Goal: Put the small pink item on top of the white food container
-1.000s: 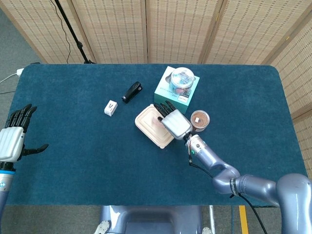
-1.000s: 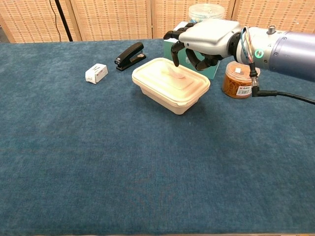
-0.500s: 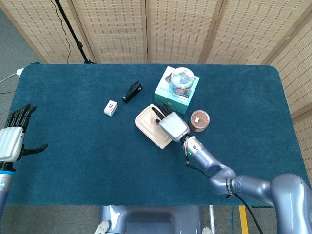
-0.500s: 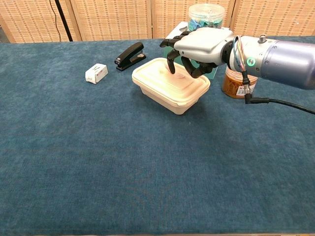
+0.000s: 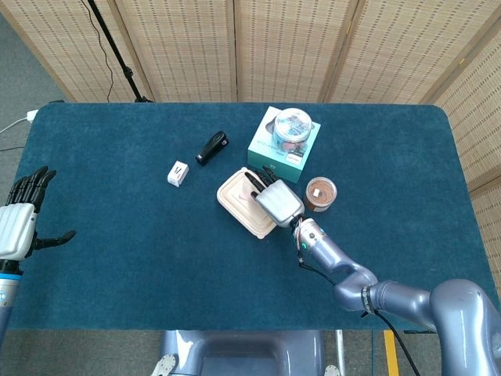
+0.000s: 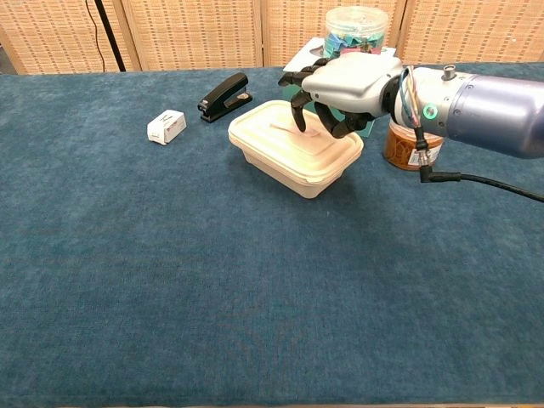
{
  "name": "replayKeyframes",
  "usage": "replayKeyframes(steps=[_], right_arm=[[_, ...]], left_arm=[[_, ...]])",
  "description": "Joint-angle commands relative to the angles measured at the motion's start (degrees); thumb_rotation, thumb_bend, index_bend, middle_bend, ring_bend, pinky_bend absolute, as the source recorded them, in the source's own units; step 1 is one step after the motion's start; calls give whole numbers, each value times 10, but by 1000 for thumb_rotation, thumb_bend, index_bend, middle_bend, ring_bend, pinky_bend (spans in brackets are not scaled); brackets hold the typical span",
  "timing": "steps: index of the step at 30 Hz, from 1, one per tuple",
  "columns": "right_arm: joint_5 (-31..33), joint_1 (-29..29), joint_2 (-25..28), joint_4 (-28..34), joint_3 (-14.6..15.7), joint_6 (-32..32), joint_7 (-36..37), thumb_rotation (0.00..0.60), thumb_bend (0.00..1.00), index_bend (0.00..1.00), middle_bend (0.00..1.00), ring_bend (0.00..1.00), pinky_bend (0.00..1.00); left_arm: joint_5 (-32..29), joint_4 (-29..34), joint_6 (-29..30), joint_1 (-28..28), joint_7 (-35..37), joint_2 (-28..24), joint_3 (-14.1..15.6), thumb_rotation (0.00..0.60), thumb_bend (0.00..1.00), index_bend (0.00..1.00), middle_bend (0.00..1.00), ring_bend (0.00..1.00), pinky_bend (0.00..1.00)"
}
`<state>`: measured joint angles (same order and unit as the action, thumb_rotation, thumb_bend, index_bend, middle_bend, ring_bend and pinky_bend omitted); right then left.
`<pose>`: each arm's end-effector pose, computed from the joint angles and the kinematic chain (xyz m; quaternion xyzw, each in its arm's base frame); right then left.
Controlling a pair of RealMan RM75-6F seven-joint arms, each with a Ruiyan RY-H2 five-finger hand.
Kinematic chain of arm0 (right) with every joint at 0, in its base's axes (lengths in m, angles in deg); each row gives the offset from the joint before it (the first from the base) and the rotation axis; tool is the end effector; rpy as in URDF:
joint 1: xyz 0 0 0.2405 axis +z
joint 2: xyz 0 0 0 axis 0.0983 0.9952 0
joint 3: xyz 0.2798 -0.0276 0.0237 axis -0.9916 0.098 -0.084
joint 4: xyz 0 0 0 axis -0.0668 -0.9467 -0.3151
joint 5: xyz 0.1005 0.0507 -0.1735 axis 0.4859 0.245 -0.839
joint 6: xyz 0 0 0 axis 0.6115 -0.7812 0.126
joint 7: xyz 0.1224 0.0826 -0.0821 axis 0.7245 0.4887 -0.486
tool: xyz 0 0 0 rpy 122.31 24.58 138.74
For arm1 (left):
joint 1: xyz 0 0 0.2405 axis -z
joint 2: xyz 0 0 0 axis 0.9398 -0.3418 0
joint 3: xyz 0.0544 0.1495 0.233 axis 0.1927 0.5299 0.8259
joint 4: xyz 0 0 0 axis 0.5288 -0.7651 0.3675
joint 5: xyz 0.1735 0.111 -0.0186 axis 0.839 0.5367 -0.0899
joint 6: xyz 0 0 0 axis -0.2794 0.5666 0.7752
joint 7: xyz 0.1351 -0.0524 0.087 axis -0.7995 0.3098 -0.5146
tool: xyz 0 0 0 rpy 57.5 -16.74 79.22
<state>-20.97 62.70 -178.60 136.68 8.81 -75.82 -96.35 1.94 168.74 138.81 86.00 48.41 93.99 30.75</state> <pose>-0.0911 -0.4399 -0.0471 0.8343 -0.1687 0.3250 0.4122 -0.2838 0.2885 0.1915 -0.5620 -0.4273 -0.4497 0.5471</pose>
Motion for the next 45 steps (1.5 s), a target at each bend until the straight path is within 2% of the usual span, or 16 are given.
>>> replayKeyframes(steps=[1, 15, 29, 35, 40, 45], right_arm=[[0, -2, 3, 2, 1, -2, -1, 600, 1000, 392, 0, 0, 0], [-1, -15, 19, 17, 11, -6, -7, 600, 1000, 433, 0, 0, 0], [-1, -12, 14, 9, 5, -2, -1, 600, 1000, 377, 0, 0, 0], [-2, -12, 13, 10, 6, -2, -3, 600, 1000, 463, 0, 0, 0], [-4, -12, 15, 14, 5, -5, -2, 600, 1000, 483, 0, 0, 0], [-6, -13, 15, 17, 2, -8, 0, 600, 1000, 429, 0, 0, 0]], left_arm=[[1, 0, 0, 0, 1, 0, 0, 600, 0, 0, 0, 0, 0], [4, 2, 2, -1, -5, 2, 2, 600, 0, 0, 0, 0, 0], [5, 3, 0, 0, -7, 2, 3, 600, 0, 0, 0, 0, 0], [5, 3, 0, -1, -4, 1, 2, 600, 0, 0, 0, 0, 0], [6, 3, 0, -1, -3, 1, 3, 600, 0, 0, 0, 0, 0], [7, 3, 1, -2, -2, 0, 3, 600, 0, 0, 0, 0, 0]])
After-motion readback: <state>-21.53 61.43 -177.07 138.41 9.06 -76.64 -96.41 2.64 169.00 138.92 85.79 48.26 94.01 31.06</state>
